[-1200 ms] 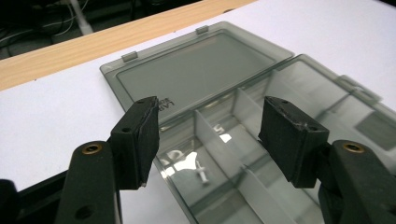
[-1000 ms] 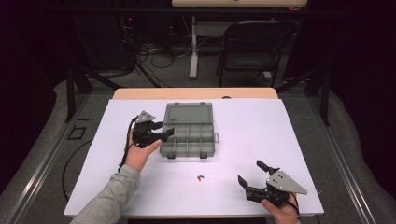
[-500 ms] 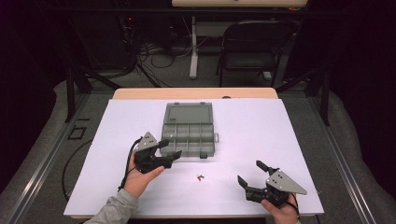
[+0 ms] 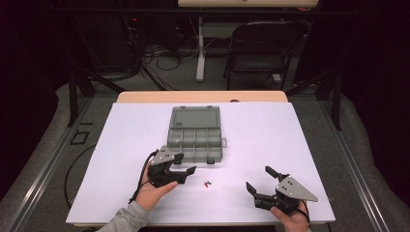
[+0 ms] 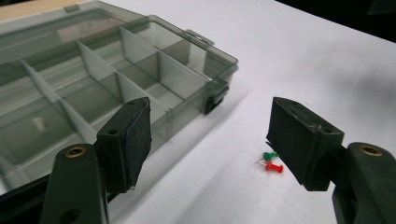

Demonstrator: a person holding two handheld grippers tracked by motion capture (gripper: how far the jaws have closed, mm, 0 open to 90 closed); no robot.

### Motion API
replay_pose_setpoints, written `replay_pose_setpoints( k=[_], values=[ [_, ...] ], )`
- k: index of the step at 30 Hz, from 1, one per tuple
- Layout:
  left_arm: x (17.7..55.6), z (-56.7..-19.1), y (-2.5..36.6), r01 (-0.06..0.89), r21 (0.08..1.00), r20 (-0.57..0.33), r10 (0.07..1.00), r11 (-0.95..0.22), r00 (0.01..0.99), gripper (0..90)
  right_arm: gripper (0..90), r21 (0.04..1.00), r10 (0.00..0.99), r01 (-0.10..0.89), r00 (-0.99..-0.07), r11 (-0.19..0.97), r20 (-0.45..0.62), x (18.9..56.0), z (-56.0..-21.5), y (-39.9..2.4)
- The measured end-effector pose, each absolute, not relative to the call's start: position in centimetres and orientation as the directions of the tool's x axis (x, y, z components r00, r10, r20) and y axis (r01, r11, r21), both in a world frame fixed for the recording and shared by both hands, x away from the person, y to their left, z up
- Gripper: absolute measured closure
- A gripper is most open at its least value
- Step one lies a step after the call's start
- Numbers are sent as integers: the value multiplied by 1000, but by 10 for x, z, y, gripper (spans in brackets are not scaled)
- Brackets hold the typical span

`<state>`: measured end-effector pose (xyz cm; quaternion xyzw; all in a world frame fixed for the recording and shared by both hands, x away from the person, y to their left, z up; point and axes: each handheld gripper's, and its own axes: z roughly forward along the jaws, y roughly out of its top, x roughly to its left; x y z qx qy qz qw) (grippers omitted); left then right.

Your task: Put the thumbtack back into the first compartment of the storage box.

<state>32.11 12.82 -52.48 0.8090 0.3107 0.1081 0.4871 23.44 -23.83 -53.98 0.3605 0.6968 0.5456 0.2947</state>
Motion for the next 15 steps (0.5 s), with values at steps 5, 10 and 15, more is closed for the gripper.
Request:
replay_pose_setpoints(
  k=[5, 10, 15],
  values=[
    [317, -533, 116, 383, 840, -106, 575, -385, 811, 334, 146, 972, 823, 182, -567, 147, -18, 235, -540, -238],
    [313, -541, 102, 364, 818, -88, 528, -445, 844, 415, 146, 973, 823, 179, -568, 146, -19, 235, -540, -238],
    [310, -547, 92, 350, 800, -69, 504, -488, 861, 463, 147, 973, 822, 179, -570, 146, -19, 235, -541, -237]
  ],
)
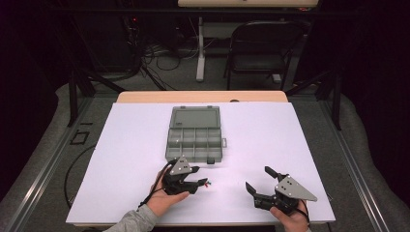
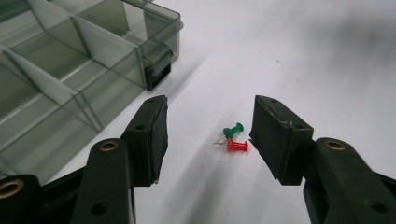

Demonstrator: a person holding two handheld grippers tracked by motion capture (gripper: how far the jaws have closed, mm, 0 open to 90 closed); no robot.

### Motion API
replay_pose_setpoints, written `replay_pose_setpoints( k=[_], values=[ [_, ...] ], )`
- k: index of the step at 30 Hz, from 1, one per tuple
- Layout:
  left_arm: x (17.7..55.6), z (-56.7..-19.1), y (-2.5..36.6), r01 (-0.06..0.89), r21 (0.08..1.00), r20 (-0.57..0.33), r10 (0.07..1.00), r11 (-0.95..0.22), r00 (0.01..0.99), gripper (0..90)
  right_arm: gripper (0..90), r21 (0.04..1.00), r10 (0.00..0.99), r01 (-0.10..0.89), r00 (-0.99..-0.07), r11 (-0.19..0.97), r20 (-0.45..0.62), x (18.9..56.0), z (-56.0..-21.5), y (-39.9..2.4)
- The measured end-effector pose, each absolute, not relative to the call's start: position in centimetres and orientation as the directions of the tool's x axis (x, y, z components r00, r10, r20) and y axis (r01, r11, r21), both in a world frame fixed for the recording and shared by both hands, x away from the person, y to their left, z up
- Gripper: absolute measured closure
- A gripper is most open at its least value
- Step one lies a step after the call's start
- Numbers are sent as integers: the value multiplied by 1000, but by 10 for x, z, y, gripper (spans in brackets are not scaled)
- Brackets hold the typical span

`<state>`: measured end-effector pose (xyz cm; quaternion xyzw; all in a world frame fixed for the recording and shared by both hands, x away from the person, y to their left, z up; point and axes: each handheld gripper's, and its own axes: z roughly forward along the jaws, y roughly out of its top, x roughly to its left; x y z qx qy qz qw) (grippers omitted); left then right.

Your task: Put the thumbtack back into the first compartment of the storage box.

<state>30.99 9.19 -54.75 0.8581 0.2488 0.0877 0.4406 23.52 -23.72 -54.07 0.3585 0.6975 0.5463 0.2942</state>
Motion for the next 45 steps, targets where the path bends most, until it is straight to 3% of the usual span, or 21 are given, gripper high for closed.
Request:
replay_pose_setpoints(
  k=[20, 32, 45],
  values=[
    [299, -562, 73, 351, 753, -69, 465, -556, 883, 636, 147, 973, 821, 180, -571, 147, -18, 235, -540, -238],
    [298, -563, 71, 326, 750, -17, 476, -575, 879, 561, 147, 972, 818, 179, -575, 150, -20, 234, -540, -238],
    [303, -566, 69, 323, 745, -20, 464, -584, 885, 583, 147, 972, 817, 179, -577, 151, -20, 234, -540, -237]
  ],
)
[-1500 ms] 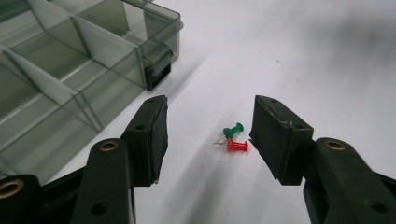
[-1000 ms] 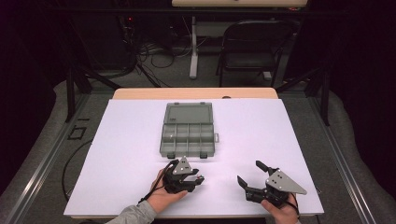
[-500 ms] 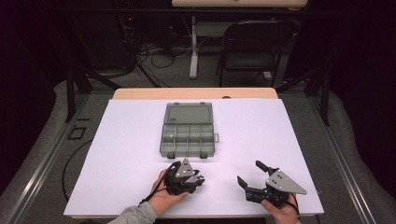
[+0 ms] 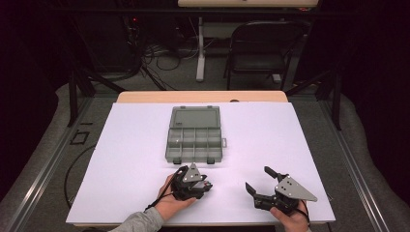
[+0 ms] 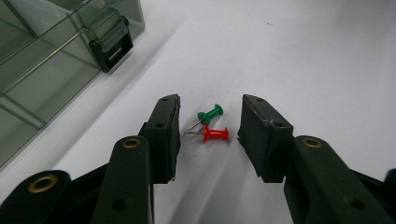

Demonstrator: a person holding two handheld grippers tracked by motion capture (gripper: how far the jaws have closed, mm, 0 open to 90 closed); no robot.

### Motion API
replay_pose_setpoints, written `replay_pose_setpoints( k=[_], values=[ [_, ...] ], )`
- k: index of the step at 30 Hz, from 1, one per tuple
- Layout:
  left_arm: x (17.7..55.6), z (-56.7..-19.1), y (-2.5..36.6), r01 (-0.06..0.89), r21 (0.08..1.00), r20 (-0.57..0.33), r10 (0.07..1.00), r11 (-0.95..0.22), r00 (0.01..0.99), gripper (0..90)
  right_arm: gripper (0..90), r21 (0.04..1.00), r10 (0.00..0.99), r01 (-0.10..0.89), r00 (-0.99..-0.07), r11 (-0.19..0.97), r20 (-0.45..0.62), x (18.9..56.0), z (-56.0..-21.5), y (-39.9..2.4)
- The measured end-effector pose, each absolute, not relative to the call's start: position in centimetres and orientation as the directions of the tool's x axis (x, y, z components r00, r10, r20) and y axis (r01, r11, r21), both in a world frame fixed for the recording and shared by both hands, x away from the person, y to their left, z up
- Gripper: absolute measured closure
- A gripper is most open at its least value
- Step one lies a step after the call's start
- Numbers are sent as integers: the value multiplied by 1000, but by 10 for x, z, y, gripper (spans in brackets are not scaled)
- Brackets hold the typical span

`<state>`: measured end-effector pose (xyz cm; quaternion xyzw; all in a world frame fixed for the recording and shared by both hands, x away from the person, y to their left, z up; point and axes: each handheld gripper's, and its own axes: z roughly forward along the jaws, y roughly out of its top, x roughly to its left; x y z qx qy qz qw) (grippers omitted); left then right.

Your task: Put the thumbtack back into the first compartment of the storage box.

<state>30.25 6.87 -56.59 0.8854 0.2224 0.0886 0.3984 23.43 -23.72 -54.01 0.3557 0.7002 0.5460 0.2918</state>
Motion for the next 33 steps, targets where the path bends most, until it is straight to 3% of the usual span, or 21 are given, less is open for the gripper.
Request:
replay_pose_setpoints(
  k=[13, 33],
  values=[
    [302, -566, 68, 319, 743, -23, 454, -589, 891, 683, 147, 971, 816, 182, -578, 152, -19, 234, -540, -237],
    [305, -554, 80, 357, 763, -64, 486, -538, 872, 693, 147, 972, 816, 176, -578, 153, -24, 234, -540, -238]
  ],
)
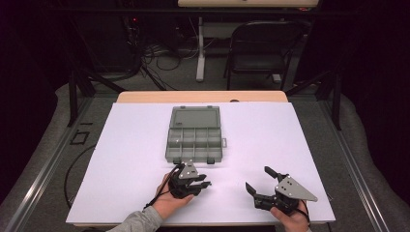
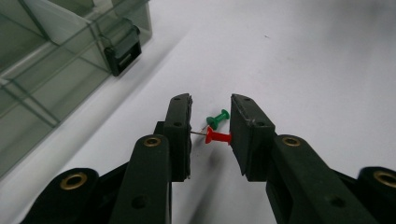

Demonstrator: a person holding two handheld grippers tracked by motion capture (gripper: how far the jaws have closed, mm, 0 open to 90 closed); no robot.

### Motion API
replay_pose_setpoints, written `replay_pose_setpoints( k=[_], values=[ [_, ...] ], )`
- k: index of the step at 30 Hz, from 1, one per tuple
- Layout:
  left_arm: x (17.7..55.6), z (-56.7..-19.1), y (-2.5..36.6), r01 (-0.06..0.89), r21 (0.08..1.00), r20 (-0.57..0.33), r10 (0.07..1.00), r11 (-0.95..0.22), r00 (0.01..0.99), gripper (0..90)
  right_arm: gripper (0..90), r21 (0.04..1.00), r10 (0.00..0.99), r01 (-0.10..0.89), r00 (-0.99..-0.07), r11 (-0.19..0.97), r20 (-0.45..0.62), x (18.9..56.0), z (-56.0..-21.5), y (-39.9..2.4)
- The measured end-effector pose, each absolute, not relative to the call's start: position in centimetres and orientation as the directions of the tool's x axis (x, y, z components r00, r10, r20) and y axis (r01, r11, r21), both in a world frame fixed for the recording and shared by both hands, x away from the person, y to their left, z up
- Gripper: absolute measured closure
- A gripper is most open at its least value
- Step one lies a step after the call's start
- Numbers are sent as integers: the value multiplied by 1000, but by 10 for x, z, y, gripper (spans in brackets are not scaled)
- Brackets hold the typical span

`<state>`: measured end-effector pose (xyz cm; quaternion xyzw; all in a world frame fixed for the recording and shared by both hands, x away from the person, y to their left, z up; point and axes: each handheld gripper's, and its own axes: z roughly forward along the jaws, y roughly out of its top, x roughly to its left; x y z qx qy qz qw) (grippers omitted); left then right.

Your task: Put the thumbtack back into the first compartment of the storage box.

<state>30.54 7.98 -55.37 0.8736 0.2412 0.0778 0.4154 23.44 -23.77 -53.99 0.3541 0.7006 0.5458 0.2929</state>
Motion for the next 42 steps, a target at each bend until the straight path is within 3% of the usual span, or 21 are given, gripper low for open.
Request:
replay_pose_setpoints(
  k=[32, 42],
  values=[
    [343, -508, 179, 435, 862, -128, 720, -258, 682, 694, 147, 972, 816, 179, -577, 150, -20, 235, -540, -238],
    [371, -486, 184, 474, 854, -157, 764, -213, 626, 693, 147, 972, 817, 182, -576, 150, -18, 236, -541, -237]
  ],
)
